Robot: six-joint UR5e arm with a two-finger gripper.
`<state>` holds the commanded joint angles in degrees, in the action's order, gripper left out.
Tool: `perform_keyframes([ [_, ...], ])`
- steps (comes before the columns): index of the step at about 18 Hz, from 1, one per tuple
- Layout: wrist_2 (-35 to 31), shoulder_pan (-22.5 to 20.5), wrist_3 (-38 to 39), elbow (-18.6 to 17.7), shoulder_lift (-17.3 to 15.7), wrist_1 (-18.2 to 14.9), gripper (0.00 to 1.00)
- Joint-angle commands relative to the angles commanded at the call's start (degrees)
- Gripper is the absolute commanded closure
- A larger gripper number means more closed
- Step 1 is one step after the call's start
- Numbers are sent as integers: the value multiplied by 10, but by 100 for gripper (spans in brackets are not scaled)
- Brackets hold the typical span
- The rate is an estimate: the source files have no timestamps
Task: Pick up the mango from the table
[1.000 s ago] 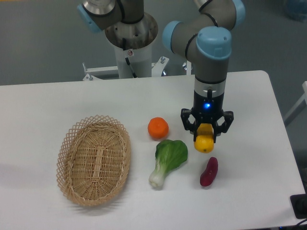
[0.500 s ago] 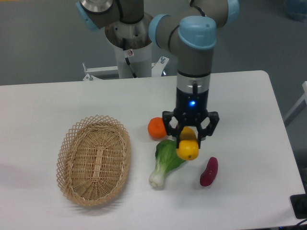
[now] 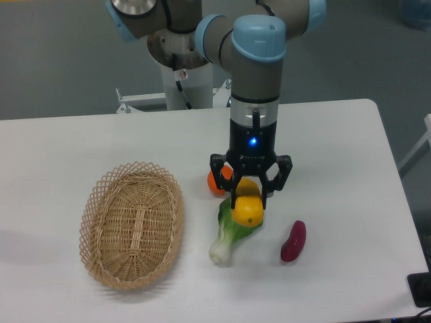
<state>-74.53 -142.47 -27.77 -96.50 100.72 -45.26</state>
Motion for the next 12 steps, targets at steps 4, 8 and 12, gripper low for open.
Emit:
perform_keyframes([
  [4, 0, 1, -1, 4, 1, 1, 48],
  [8, 1, 1, -2, 5, 1, 1, 48],
  [12, 1, 1, 0, 4, 1, 1, 48],
])
